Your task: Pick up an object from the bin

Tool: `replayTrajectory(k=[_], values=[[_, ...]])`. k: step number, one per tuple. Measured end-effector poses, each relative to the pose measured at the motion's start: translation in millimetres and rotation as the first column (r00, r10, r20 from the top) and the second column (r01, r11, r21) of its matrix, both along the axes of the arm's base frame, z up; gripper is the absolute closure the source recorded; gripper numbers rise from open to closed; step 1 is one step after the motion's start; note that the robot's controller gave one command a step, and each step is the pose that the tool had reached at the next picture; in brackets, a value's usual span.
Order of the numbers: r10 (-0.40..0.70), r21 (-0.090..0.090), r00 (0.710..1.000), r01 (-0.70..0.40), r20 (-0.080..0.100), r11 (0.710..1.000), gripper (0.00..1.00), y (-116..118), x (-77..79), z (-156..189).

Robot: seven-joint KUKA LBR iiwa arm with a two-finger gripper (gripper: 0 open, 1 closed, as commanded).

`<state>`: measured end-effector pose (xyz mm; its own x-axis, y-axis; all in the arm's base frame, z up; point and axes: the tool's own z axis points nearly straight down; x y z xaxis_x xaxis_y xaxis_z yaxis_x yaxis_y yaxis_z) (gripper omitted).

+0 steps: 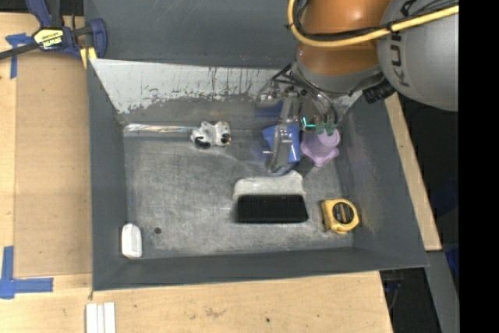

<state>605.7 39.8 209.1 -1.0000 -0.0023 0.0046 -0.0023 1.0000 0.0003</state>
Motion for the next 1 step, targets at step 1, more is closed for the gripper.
replayTrajectory(k=[1], values=[[-0.001, 0.0, 1.0, 0.001, 0.009, 1.0, 0.0, -0.3, 1.5, 4.9]])
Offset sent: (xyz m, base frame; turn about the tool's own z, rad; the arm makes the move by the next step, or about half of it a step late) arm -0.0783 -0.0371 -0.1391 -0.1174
